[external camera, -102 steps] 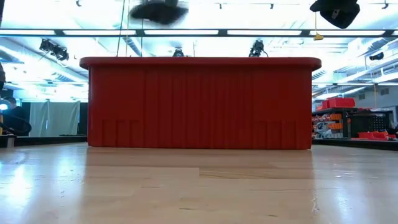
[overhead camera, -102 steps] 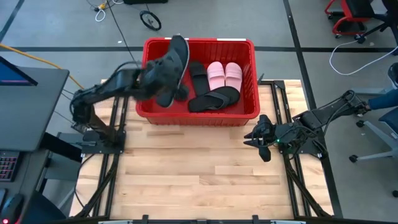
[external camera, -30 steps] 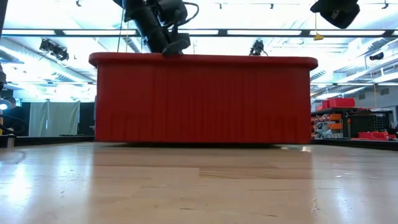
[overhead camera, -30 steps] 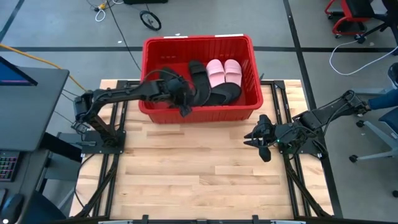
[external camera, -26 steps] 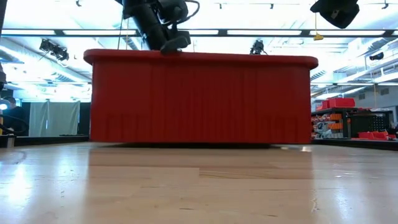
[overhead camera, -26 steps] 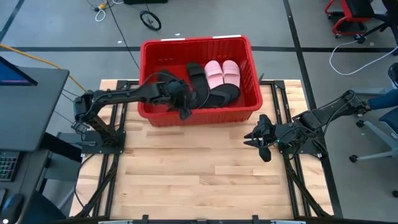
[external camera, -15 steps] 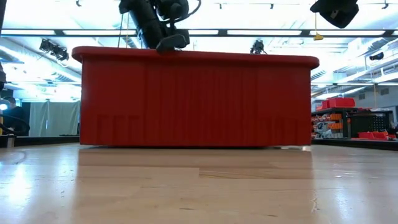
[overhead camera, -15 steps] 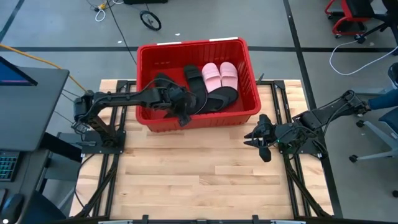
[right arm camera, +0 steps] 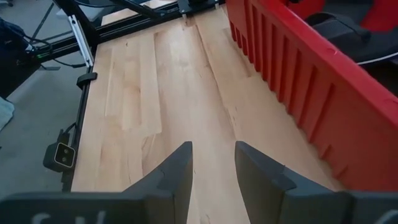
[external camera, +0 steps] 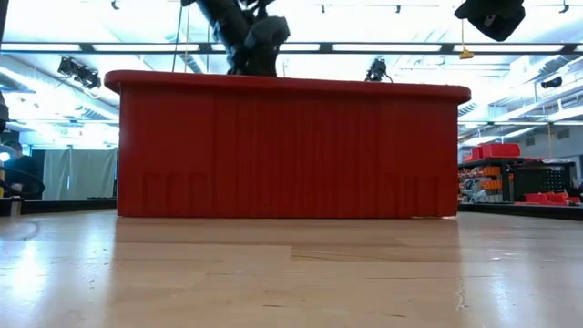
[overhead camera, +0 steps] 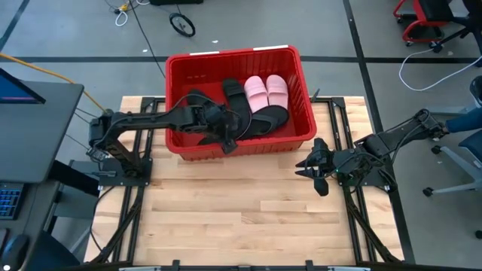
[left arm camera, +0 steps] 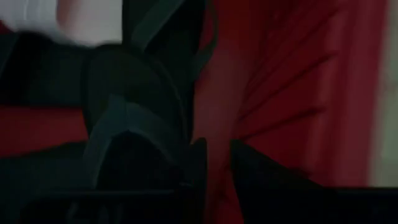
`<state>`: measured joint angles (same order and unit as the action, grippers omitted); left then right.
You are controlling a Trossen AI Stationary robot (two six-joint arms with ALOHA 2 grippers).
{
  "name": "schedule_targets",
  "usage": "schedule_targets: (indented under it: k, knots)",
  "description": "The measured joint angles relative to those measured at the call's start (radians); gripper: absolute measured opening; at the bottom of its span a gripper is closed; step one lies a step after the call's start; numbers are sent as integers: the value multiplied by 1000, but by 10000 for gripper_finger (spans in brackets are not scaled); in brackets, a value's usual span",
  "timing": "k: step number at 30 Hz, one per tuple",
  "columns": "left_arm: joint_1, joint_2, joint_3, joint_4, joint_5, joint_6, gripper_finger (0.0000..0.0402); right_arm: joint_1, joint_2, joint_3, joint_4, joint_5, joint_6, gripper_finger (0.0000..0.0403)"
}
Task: Pick and place slides into bin
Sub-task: Return to Home Position
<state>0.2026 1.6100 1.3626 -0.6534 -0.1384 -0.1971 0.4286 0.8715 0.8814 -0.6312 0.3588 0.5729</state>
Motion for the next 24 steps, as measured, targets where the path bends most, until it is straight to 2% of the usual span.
schedule_targets:
  k: [5,10,13,17,21,22,24]
  knots:
    - [-18,0,122,-9,-6,-23,71,0,0,0,0,1,0,126]
    - [-72,0,343,-58,-8,-55,45,0,-1,4,1,55,23,126]
    - [-110,0,521,-184,-2,-83,31,0,-5,49,-29,38,53,126]
    - [-163,-2,761,-396,-4,-88,15,5,-24,178,-93,-37,-60,126]
    - [-216,-2,981,-633,-6,-98,6,6,-37,334,-179,-41,-138,126]
    - [-227,-12,997,-659,-15,-109,6,6,-41,365,-190,-38,-158,126]
    - [-241,-101,934,-669,-46,-113,7,6,-57,408,-205,-21,-203,126]
